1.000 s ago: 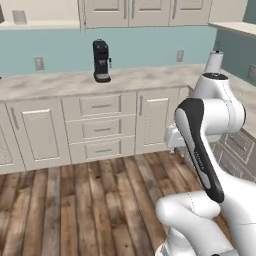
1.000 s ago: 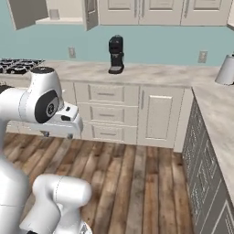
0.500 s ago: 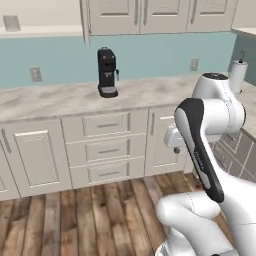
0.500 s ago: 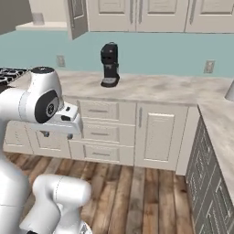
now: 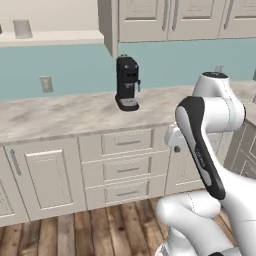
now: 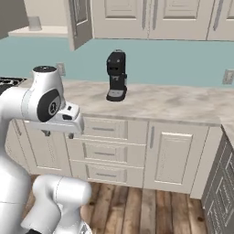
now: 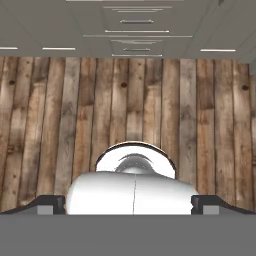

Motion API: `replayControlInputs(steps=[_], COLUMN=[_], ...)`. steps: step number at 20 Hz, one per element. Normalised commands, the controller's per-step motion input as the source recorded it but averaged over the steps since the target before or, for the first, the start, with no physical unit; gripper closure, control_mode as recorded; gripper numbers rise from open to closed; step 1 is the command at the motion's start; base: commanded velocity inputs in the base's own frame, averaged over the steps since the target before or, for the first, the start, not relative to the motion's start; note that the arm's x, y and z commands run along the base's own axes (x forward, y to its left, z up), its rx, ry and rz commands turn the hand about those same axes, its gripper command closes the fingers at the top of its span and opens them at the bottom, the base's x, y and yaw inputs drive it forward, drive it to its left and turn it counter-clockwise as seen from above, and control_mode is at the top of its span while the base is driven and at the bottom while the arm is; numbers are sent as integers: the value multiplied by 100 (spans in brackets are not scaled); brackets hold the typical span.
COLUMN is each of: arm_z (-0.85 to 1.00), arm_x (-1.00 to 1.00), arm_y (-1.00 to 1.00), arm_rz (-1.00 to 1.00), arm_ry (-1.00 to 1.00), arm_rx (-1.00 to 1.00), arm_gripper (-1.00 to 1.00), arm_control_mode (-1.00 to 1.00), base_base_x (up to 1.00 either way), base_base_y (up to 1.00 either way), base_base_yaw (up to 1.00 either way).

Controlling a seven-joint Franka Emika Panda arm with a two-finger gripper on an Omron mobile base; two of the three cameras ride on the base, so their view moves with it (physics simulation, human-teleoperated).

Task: There is a bowl on the dining counter. Grab a lemon wedge from the fridge and place it in the bowl. Then get the liquor bottle and glass cup from the cabinet and place them next to the bowl.

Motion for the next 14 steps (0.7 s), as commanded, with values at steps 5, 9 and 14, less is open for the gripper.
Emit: replayControlInputs(steps=[5, 9, 14], arm_z=[0, 0, 0], arm_x=[0, 0, 0], arm_y=[0, 0, 0], arm_rz=[0, 0, 0], arm_ry=[0, 0, 0], arm_rx=[0, 0, 0], arm_gripper=[-100, -100, -100], arm_control_mode=[100, 100, 100], base_base_x=[25, 34, 69], base_base_y=[98, 89, 60], base_base_yaw=[0, 0, 0])
